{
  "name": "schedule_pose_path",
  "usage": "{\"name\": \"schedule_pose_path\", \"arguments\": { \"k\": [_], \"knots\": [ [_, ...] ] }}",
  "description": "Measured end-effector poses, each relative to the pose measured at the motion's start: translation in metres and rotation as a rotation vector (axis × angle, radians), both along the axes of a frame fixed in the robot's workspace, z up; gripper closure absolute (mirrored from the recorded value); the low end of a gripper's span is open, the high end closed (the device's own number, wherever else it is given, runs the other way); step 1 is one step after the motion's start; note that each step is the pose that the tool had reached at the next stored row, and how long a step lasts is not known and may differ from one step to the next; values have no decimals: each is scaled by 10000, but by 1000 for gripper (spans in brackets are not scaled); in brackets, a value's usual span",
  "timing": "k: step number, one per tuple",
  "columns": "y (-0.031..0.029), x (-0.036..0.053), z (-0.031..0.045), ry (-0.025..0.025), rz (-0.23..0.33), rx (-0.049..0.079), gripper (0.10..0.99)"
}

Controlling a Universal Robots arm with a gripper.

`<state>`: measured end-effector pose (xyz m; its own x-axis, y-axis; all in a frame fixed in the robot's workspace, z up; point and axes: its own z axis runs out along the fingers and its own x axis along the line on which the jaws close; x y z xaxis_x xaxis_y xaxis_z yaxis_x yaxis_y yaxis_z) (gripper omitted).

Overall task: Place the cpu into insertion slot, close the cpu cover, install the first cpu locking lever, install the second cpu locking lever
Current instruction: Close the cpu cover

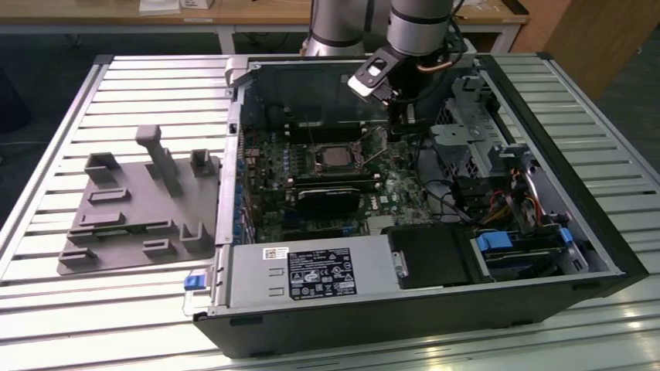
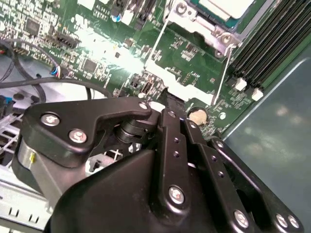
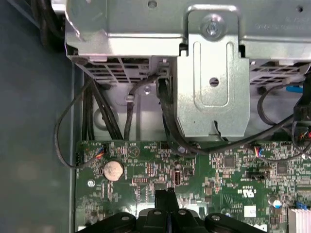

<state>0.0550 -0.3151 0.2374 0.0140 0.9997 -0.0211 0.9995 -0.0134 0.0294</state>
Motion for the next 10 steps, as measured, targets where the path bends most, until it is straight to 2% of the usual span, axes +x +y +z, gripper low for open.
{"name": "schedule_pose_path", "arguments": {
  "k": [2,5,8,10],
  "knots": [
    [0,3,-1,176,-1,1,984],
    [0,8,-2,472,-1,2,984],
    [0,13,-3,807,0,0,984],
    [0,16,-4,1012,-1,1,984]
  ]
}}
